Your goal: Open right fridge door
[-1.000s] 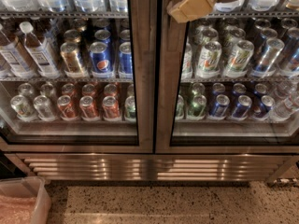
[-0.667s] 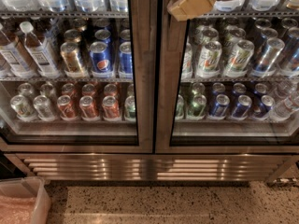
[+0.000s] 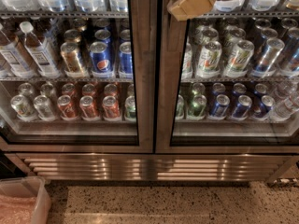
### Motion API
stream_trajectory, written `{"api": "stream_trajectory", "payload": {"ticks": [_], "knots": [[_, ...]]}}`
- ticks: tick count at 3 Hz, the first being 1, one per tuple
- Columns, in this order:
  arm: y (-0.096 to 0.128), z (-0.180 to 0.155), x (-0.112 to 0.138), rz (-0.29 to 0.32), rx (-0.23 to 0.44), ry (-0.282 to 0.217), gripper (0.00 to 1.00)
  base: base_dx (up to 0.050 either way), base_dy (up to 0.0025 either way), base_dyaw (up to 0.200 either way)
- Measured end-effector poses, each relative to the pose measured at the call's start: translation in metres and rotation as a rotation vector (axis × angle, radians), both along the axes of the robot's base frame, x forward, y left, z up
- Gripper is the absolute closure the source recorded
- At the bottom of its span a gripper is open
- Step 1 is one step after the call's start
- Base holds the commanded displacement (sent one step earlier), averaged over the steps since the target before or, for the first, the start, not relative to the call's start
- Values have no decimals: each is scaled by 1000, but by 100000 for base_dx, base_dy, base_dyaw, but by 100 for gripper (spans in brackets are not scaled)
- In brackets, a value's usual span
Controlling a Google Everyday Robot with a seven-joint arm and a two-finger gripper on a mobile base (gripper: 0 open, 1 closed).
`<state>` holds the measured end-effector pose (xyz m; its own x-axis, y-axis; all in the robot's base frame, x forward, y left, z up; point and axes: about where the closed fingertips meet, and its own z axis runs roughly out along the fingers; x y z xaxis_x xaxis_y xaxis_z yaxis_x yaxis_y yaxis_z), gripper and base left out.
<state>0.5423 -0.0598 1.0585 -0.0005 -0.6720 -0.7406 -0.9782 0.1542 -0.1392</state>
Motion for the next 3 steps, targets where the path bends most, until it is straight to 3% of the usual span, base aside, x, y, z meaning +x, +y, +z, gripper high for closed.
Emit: {"api": "stream_trajectory", "payload": {"ticks": [2,3], "knots": [[2,-4,2,12,13,13,59,0,0,0],[4,-8,3,32,18,35,61,0,0,0]]}}
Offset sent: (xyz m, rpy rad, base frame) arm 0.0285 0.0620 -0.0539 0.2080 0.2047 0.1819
